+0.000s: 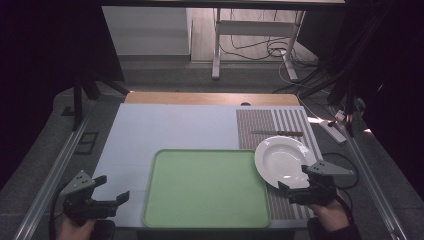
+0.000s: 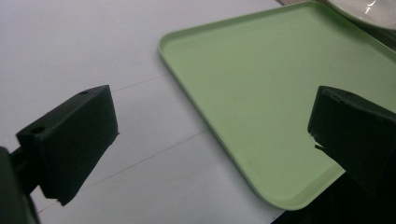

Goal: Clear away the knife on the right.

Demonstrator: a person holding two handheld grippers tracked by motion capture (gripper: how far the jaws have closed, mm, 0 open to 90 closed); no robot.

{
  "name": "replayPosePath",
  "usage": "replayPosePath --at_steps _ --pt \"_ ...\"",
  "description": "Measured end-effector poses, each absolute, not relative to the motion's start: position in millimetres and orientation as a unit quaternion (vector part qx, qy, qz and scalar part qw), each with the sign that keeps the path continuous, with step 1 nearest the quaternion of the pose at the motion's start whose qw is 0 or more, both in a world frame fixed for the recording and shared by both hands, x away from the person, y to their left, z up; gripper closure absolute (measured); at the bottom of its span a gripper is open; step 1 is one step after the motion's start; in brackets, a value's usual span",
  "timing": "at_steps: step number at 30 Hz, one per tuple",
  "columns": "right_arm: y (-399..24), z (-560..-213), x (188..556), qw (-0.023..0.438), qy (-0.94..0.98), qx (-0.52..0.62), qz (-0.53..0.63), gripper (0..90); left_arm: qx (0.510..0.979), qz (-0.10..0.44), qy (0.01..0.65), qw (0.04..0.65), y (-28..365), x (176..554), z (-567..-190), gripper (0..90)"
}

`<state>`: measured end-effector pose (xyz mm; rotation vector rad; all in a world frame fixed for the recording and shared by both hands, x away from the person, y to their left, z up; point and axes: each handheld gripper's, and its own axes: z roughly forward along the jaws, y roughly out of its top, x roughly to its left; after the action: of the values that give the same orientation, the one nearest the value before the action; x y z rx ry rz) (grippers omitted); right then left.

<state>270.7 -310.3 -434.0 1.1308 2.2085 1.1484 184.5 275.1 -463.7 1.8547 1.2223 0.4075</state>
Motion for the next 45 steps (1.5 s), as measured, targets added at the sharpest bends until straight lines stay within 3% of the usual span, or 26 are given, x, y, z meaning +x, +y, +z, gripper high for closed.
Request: replayPosePath --at_steps 11,14,45 --pt "-306 -434 289 0.188 0.790 0.416 0.410 0.0 0.741 0.163 0.492 0.428 275 185 -464 1.3" --pt "-304 -435 297 0.163 0.791 0.425 0.410 0.0 0.740 0.163 0.492 0.428 275 185 -464 1.3" --pt "-306 -450 367 0.186 0.810 0.446 0.333 0.0 0.741 0.160 0.493 0.428 275 188 -464 1.3"
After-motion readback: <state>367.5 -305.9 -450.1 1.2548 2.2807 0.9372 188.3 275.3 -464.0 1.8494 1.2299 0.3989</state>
